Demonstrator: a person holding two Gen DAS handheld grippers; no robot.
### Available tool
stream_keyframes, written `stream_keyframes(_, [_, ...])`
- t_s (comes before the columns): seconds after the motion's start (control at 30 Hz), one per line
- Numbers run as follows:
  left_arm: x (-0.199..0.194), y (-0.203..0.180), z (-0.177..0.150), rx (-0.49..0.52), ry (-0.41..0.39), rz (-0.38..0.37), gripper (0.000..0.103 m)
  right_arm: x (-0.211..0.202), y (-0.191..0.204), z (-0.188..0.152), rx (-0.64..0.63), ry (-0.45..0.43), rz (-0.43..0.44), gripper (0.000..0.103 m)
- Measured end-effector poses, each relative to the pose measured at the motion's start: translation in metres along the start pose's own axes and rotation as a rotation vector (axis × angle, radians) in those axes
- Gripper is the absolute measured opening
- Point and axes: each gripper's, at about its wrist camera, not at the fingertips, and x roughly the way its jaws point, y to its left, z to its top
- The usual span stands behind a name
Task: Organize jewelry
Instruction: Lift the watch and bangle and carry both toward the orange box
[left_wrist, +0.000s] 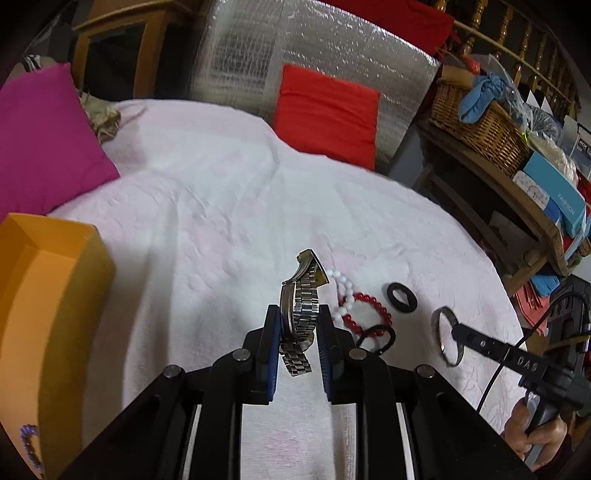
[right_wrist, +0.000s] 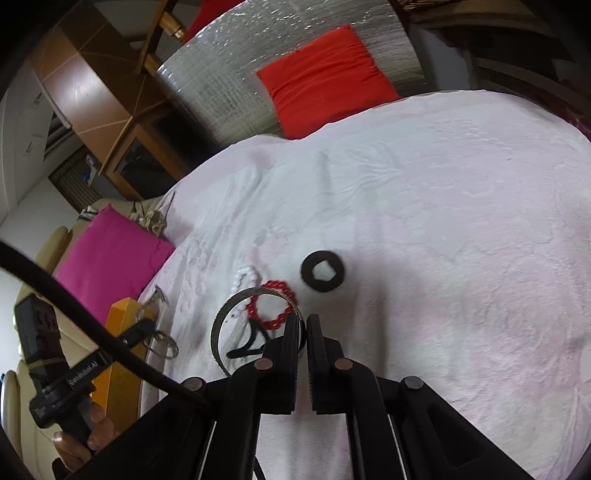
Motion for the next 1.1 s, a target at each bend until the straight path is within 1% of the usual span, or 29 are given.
stream_keyframes(0.1, [-0.008,0.005,0.001,-0.005,-0.027,0.005,0.020,0.002,0.009,-0.004,-0.023,0.003,0.000,0.005])
stream_keyframes(0.2, [-0.009,0.008,-0.001,-0.011,-0.024,0.010,0.020,0.007,0.016,-0.007,-0.041,0.013,-0.004,0.005])
stream_keyframes(0.3, [-0.010,0.003,-0.003,0.022,-0.021,0.041,0.020,0.013,0.024,-0.011,-0.056,0.025,-0.007,0.005])
stream_keyframes(0.37, [-0.014,0.001,-0.003,0.036,-0.037,0.059,0.020,0.015,0.031,-0.014,-0.071,0.026,-0.007,0.005])
stream_keyframes(0.57, [-0.025,0.007,-0.003,0.028,-0.067,0.119,0.020,0.018,0.047,-0.024,-0.132,0.016,-0.019,0.005])
stream_keyframes(0.77, [-0.034,0.011,-0.004,0.037,-0.101,0.228,0.020,0.022,0.052,-0.028,-0.142,0.018,-0.036,0.005])
stream_keyframes(1.0, [-0.044,0.017,-0.001,0.032,-0.149,0.322,0.020,0.023,0.058,-0.031,-0.155,0.016,-0.035,0.005])
stream_keyframes(1.1, [-0.049,0.018,0.000,0.045,-0.173,0.375,0.020,0.023,0.058,-0.031,-0.156,0.018,-0.032,0.005])
